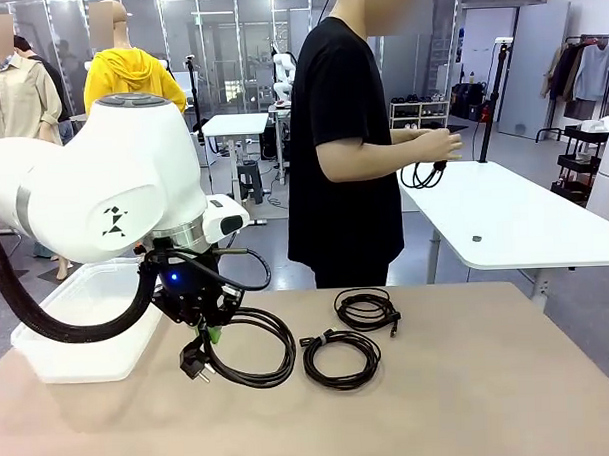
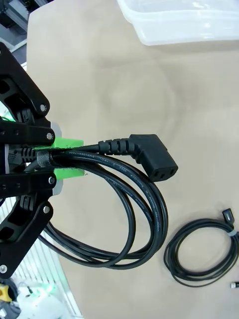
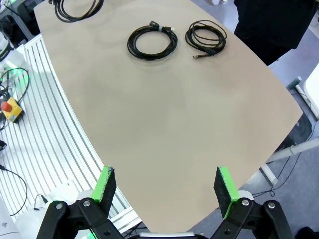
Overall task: Organize and store the cables.
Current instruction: Place the Power Cable into the Organizing box.
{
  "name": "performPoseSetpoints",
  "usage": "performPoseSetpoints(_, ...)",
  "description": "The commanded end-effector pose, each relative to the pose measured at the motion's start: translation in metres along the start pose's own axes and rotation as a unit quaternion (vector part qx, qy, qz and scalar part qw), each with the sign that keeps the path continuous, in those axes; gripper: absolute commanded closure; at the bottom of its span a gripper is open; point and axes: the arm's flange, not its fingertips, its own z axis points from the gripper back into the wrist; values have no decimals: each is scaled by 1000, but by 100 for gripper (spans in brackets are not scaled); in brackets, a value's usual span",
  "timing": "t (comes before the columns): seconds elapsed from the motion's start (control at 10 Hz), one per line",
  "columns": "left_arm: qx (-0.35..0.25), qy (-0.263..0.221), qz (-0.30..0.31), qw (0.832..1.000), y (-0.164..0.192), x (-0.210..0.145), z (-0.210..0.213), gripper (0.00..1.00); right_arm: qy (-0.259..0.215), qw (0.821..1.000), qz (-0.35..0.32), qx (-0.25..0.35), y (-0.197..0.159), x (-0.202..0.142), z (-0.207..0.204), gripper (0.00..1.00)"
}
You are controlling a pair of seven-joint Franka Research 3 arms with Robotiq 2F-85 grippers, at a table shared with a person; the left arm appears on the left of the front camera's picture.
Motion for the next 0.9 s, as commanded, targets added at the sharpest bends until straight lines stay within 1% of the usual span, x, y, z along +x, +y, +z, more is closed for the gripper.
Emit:
performPoseSetpoints(0.0, -4, -1, 6, 1000, -1, 1, 2, 93, -3, 1000, 4, -2, -2, 0, 0, 0)
performPoseSetpoints(0.1, 0, 0, 0, 1000, 0, 0, 0, 83, -3, 1000, 4, -2, -2, 0, 0, 0)
performPoseSetpoints(0.2, -9, -7, -25, 1000, 25, 4, 18, 83, -3, 1000, 4, -2, -2, 0, 0, 0)
performPoseSetpoints(0.3, -18, -26, -3, 999, 61, 12, 34, 83, -3, 1000, 4, -2, -2, 0, 0, 0)
performPoseSetpoints(0.4, -26, -45, 8, 999, 105, 22, 48, 83, -3, 1000, 4, -2, -2, 0, 0, 0)
performPoseSetpoints(0.5, -26, -65, 21, 997, 144, 33, 56, 83, -3, 1000, 4, -2, -2, 0, 0, 0)
performPoseSetpoints(0.6, -31, -77, 26, 996, 181, 42, 58, 83, -3, 1000, 4, -2, -2, 0, 0, 0)
performPoseSetpoints(0.7, 8, -102, 33, 994, 217, 53, 58, 83, -3, 1000, 4, -2, -2, 0, 0, 0)
performPoseSetpoints(0.8, -9, -111, 64, 992, 253, 66, 58, 83, -3, 1000, 4, -2, -2, 0, 0, 0)
